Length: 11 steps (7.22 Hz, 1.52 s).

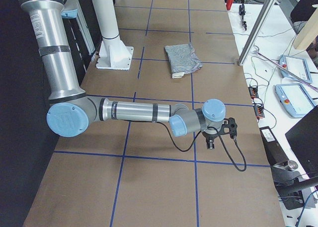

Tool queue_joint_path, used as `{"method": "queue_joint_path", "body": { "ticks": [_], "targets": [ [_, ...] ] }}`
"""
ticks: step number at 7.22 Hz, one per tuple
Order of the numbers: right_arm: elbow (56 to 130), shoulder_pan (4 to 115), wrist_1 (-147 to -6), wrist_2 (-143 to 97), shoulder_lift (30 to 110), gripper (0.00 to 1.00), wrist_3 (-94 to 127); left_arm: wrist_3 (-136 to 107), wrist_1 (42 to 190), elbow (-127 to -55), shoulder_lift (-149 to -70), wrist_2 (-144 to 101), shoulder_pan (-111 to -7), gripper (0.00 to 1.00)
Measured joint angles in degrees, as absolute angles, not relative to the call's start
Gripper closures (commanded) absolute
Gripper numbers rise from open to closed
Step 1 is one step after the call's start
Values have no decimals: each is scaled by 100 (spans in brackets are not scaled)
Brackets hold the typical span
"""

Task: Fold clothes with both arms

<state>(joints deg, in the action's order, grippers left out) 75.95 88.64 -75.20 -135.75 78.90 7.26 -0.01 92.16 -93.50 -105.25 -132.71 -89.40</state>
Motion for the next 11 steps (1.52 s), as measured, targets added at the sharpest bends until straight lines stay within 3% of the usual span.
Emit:
{"method": "queue_joint_path", "body": {
  "ticks": [2, 4, 8, 11],
  "targets": [
    [7602, 9129, -8704, -13204, 7826, 0, -720, 2, 8319, -9980, -9988, -13292, -8949, 0],
    [7606, 9227, -9257, -13150, 7726, 0, -1141, -13, 8574, -10108, -9517, -13297, -8894, 0],
    [7682, 9164, -9259, -13340, 7870, 0, -1144, 156, 8780, -9884, -9246, -13320, -8881, 0],
    [7623, 8974, -9255, -13456, 7925, 0, -1139, 547, 8777, -10477, -8651, -13320, -8915, 0]
  ]
}}
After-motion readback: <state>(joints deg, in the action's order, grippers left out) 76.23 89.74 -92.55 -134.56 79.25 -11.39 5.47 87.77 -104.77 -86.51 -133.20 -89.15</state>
